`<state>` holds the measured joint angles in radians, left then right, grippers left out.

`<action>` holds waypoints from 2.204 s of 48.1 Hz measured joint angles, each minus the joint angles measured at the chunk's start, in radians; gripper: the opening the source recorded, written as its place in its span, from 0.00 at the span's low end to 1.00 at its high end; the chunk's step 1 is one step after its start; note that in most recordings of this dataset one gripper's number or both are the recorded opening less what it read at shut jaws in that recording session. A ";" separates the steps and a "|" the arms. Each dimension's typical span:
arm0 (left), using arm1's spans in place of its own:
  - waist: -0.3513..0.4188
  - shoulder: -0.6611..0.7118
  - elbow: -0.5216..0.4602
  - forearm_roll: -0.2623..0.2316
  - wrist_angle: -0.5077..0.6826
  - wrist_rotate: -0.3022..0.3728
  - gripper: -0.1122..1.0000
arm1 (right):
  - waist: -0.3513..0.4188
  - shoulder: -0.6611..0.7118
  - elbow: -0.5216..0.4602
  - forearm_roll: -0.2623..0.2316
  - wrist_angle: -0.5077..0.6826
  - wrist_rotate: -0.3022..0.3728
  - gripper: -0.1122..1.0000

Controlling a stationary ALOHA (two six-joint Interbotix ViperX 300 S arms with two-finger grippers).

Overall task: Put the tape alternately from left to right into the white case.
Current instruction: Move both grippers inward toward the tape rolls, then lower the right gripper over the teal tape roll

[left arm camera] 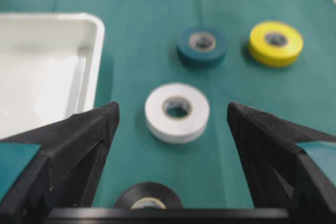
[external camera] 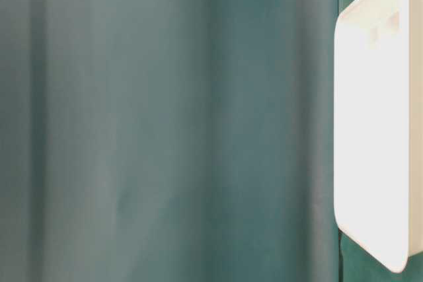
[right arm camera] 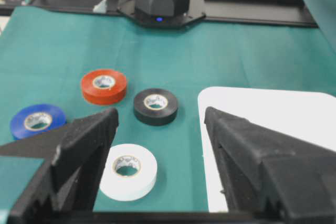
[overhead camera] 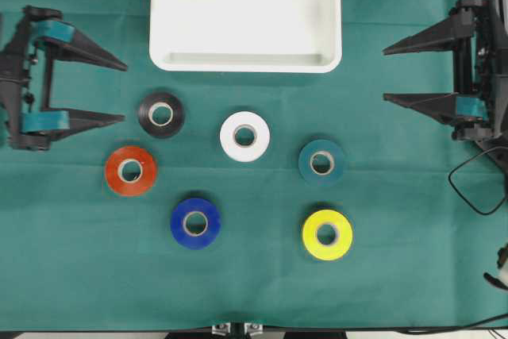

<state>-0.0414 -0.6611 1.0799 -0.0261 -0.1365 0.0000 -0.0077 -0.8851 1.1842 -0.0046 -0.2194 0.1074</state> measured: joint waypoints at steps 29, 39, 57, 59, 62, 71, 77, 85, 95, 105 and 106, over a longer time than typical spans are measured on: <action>0.000 0.215 -0.126 0.000 0.103 -0.005 0.85 | 0.000 0.202 -0.098 -0.002 0.067 0.000 0.82; 0.002 0.290 -0.170 0.000 0.156 -0.005 0.85 | 0.000 0.282 -0.129 0.000 0.069 0.000 0.82; 0.000 0.388 -0.236 0.000 0.244 -0.005 0.85 | 0.000 0.430 -0.202 0.000 0.137 0.009 0.82; 0.000 0.394 -0.238 0.000 0.249 -0.005 0.85 | 0.000 0.449 -0.210 0.000 0.138 0.012 0.82; 0.000 0.400 -0.239 0.000 0.249 -0.005 0.85 | 0.000 0.479 -0.221 0.000 0.140 0.018 0.82; 0.002 0.407 -0.239 0.000 0.249 -0.005 0.85 | 0.000 0.565 -0.247 0.000 0.141 0.025 0.82; 0.002 0.408 -0.239 0.000 0.249 -0.005 0.85 | 0.000 0.604 -0.262 0.000 0.144 0.025 0.82; 0.002 0.408 -0.239 0.000 0.250 -0.003 0.85 | 0.000 0.626 -0.278 0.000 0.156 0.025 0.82; 0.002 0.408 -0.239 0.000 0.253 -0.005 0.85 | 0.000 0.627 -0.281 0.000 0.161 0.025 0.82; 0.000 0.408 -0.239 0.000 0.255 -0.005 0.85 | 0.000 0.627 -0.281 0.000 0.163 0.025 0.82; 0.002 0.408 -0.239 0.000 0.255 -0.005 0.85 | 0.000 0.627 -0.281 0.000 0.163 0.025 0.82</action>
<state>-0.0399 -0.2531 0.8406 -0.0261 0.1181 -0.0046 -0.0077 -0.2577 0.9035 -0.0046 -0.0568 0.1319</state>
